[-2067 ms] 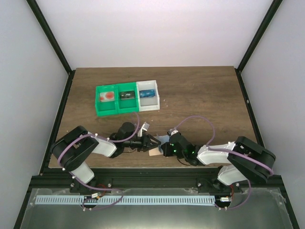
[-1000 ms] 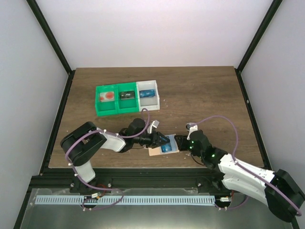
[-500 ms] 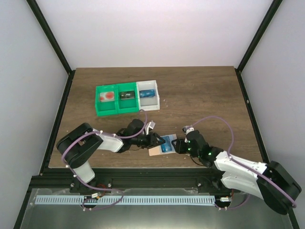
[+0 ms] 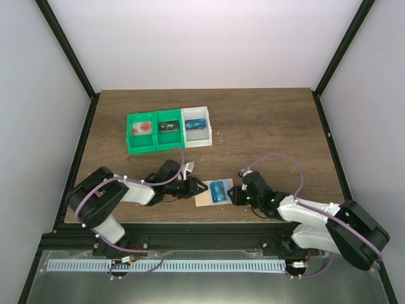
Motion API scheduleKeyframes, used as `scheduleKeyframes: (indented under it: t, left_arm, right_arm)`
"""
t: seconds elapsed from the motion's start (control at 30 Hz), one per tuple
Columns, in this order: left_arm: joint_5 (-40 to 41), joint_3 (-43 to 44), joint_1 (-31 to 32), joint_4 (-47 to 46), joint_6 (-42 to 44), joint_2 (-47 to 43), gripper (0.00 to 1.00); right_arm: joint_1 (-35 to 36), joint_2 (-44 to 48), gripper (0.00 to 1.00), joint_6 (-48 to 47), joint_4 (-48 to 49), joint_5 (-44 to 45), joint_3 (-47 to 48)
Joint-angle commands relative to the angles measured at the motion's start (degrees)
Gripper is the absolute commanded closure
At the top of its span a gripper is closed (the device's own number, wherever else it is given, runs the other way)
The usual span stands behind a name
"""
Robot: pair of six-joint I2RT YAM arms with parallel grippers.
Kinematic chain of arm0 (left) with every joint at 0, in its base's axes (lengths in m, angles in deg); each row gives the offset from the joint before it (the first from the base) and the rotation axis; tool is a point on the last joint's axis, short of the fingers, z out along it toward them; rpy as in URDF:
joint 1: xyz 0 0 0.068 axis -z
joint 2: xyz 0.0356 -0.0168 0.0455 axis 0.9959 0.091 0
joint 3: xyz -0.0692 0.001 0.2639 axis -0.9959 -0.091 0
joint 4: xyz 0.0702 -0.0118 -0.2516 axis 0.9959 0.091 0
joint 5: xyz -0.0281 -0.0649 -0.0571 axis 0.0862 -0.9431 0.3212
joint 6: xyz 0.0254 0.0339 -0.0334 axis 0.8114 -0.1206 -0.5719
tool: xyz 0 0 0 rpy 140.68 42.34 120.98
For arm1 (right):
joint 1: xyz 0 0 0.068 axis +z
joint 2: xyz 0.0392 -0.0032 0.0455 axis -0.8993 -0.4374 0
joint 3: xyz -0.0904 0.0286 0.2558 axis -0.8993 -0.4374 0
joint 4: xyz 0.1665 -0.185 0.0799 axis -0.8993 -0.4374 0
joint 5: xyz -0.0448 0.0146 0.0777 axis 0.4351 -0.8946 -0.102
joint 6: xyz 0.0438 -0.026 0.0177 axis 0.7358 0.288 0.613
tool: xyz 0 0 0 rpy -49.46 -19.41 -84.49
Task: Take the credit cards out of the card holder
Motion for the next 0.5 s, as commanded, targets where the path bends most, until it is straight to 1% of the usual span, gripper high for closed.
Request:
scheduleKeyframes:
  t: [0.0, 0.13, 0.23, 0.47]
  left_arm:
    - [0.6, -1.0, -0.6, -0.1, 1.0, -2.4, 0.63]
    - [-0.3, -1.3, -0.7, -1.1, 0.6, -2.4, 0.67]
    - [-0.7, -1.3, -0.6, -1.6, 0.4, -2.0, 0.68]
    - [-0.7, -1.3, -0.7, -2.6, 0.3, 0.1, 0.69]
  right_arm:
    - [-0.3, -1.8, 0.69, 1.7, 2.8, -4.1, 0.4]
    - [-0.4, -3.4, 0.76, 3.1, 4.6, -6.3, -0.4]
    - [-0.3, -3.5, 0.8, 3.7, 4.7, -6.4, -0.6]
    - [-0.3, 1.8, 0.8, 3.0, -1.3, -4.9, 2.9]
